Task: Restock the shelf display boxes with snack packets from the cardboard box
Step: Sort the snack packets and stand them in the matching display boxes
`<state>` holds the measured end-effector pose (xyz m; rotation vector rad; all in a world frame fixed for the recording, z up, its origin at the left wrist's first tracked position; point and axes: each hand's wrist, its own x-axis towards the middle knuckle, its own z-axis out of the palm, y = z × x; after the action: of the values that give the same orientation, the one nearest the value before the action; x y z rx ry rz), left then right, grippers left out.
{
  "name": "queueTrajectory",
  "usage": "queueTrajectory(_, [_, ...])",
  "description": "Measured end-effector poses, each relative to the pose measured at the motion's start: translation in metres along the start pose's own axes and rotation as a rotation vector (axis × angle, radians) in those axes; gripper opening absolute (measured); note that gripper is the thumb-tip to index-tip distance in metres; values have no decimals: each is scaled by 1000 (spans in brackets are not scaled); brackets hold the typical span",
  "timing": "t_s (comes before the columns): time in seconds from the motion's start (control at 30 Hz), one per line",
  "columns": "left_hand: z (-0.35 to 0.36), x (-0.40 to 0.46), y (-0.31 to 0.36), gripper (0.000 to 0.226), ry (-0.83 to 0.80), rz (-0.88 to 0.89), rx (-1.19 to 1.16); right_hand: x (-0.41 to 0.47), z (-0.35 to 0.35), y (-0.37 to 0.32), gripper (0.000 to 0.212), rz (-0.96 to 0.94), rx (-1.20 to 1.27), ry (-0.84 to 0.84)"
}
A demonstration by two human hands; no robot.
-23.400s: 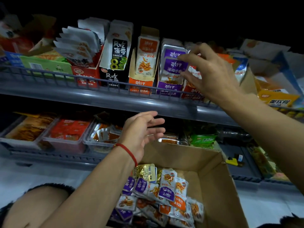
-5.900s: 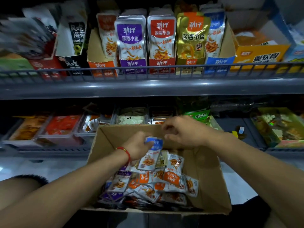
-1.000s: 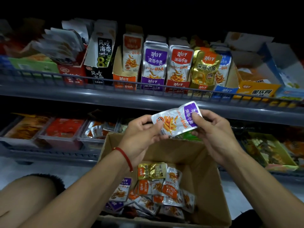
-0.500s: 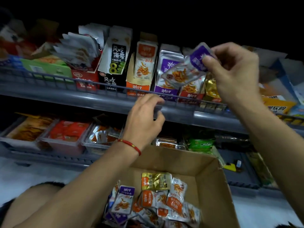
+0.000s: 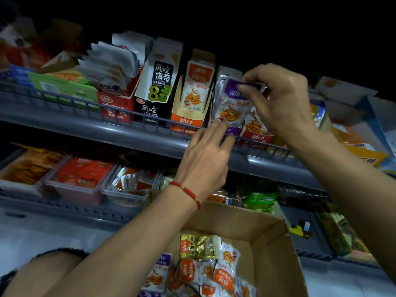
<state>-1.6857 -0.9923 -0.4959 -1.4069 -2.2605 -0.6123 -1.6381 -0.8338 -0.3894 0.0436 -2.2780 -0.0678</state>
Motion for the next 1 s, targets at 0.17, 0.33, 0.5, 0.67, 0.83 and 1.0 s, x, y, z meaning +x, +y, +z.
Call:
queueTrajectory(0.17, [0,1,2,57,-42,-20,33,-4,12,-2,29,59,-79,-158])
queueTrajectory(0.33, [-1,5,0,54,-27,-15,54,-10,5,-2,36,160,-49,-81])
queueTrajectory(0.5, [-4,9,-3,49,29,-18,7,-29,-2,6,26,199,14,-21])
queueTrajectory(0.67, [-2,4,-2,48,17,3,4,-52,-8,2,18,266,87,30])
queueTrajectory(0.83, [0,-11,0,44,43,3,-44,-98,-7,-6,16,302,184,-15])
queueTrajectory(1.0, [13,-56,17,27,-94,31,-136,-174,5,-9,18,279,220,-324])
